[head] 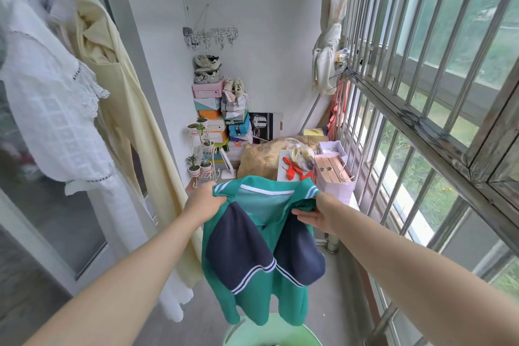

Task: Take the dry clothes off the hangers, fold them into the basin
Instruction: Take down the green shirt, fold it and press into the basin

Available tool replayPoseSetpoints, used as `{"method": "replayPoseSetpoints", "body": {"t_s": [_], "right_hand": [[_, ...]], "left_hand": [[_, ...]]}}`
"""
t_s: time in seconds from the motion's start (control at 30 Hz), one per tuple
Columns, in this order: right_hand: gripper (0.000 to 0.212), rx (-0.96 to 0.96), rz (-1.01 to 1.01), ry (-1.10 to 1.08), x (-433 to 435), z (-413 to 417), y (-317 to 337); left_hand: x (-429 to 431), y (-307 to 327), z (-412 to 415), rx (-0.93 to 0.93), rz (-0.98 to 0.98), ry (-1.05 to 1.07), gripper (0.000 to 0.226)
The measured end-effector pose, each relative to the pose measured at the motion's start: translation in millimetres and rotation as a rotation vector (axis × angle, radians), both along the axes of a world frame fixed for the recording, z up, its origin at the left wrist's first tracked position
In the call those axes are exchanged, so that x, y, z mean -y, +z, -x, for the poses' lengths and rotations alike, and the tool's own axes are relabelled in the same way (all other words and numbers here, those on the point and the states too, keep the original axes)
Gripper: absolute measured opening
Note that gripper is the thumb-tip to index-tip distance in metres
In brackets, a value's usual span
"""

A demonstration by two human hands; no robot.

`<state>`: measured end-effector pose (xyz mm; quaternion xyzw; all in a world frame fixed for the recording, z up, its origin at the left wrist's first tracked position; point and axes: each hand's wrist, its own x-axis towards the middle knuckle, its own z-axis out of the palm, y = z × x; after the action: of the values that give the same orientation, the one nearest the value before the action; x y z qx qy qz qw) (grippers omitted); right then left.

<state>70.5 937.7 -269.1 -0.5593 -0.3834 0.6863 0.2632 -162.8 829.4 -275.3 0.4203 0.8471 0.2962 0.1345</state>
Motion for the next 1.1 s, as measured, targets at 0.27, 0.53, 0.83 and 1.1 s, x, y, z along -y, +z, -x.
{"method": "replayPoseSetpoints", "body": {"t_s": [0.27,0.53,0.83,1.1], "right_hand": [[0.037,-0.13,0.059,-0.158,20.2,27.1,7.0],[0.039,-0.127,0.006,-0.102,34.0,43.8,12.9],[0.035,-0.136,0.007,-0.061,39.4,39.4,19.9],[0.029,-0.015,-0.066,0.147,48.4,45.9,26.3]], "left_hand": [[-16.6,-13.6,-23.5,0.595,-0.184,0.282,0.035],[-31.3,-9.7,-49.5,0.862,-0.297,0.316,0.04],[-34.0,3.7,-66.2,1.037,-0.325,0.319,0.012],[-40.9,0.9,-80.8,0.911,-0.311,0.017,0.01]]}}
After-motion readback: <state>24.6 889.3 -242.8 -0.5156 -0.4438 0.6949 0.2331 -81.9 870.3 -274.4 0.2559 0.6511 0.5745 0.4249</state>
